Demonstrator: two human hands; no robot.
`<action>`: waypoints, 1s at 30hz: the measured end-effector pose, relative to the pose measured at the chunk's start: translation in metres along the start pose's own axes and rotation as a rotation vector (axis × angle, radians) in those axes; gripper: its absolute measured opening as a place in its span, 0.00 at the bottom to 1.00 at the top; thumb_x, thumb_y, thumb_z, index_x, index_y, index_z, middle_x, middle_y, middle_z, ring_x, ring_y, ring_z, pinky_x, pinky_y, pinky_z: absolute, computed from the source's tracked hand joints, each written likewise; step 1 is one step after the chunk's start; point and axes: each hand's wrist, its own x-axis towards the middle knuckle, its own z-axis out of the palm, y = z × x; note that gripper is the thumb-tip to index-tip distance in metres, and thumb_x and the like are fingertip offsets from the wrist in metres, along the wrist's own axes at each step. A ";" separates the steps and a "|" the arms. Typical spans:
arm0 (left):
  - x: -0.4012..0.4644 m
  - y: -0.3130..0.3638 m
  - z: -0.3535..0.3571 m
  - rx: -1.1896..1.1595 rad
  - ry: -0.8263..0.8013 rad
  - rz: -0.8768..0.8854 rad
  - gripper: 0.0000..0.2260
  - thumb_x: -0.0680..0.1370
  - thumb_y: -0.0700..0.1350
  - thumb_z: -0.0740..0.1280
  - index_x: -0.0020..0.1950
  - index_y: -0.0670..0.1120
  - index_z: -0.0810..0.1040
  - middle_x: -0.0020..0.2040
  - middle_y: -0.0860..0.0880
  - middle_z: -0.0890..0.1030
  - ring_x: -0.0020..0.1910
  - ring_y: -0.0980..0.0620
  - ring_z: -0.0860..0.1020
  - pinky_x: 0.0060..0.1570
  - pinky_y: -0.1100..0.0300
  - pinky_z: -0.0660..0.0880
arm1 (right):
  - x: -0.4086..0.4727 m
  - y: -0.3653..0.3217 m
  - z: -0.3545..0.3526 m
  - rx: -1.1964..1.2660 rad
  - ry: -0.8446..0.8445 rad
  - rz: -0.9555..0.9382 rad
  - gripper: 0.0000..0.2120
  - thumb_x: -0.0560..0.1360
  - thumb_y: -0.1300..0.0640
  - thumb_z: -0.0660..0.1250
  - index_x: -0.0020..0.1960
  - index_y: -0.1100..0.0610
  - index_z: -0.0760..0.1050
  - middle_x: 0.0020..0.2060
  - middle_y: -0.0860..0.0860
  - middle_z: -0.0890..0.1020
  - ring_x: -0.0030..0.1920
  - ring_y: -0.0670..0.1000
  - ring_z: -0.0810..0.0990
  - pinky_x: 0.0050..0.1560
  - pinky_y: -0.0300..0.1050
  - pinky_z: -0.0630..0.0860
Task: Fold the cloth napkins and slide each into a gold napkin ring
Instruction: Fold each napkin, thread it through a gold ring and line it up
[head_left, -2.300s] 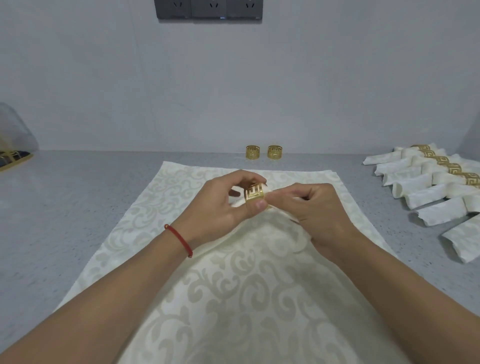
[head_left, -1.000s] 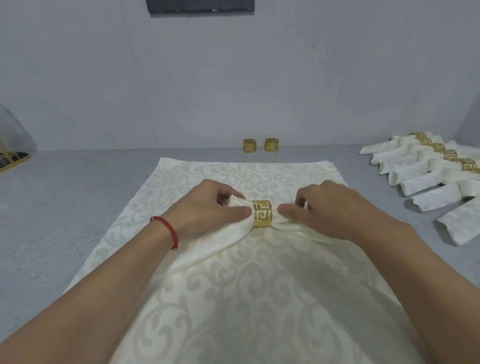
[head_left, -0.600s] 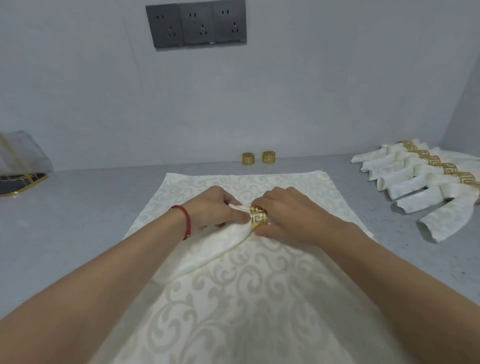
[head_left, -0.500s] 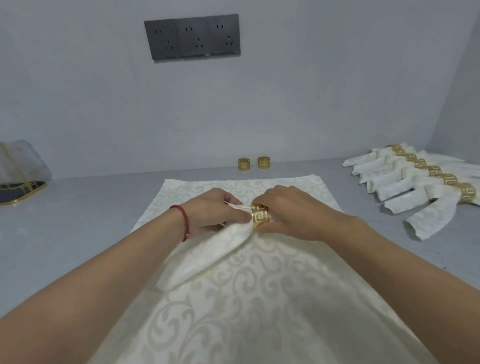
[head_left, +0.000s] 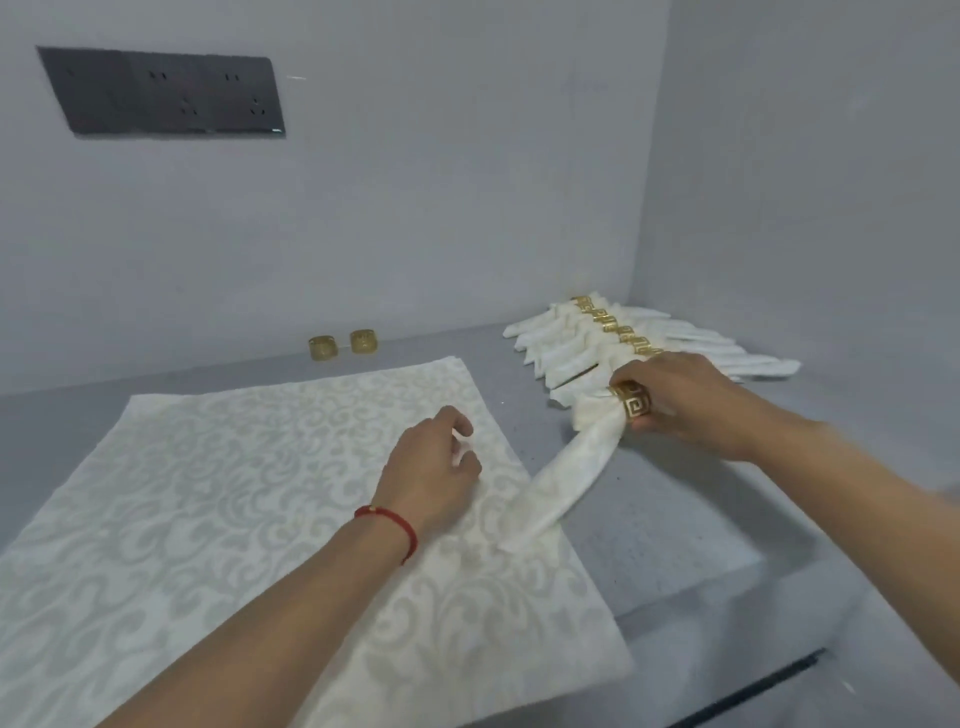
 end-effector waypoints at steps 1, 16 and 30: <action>0.000 -0.003 0.013 0.118 0.019 0.062 0.08 0.76 0.45 0.63 0.55 0.51 0.74 0.46 0.54 0.76 0.48 0.49 0.76 0.47 0.53 0.76 | -0.009 0.026 0.009 -0.069 0.016 0.064 0.15 0.75 0.51 0.73 0.59 0.46 0.74 0.51 0.45 0.81 0.61 0.53 0.74 0.67 0.50 0.64; -0.004 -0.016 0.034 0.347 0.166 0.215 0.05 0.78 0.49 0.64 0.53 0.52 0.76 0.49 0.57 0.73 0.48 0.53 0.68 0.46 0.55 0.68 | 0.029 0.076 0.086 -0.159 0.123 0.544 0.26 0.78 0.65 0.62 0.75 0.51 0.69 0.66 0.55 0.72 0.65 0.61 0.68 0.59 0.58 0.68; -0.001 -0.017 0.033 0.419 0.156 0.271 0.04 0.78 0.49 0.63 0.51 0.52 0.75 0.47 0.58 0.73 0.46 0.53 0.68 0.40 0.56 0.67 | -0.002 0.019 0.065 0.061 0.366 0.434 0.23 0.74 0.64 0.65 0.67 0.52 0.75 0.68 0.51 0.74 0.66 0.56 0.68 0.66 0.58 0.60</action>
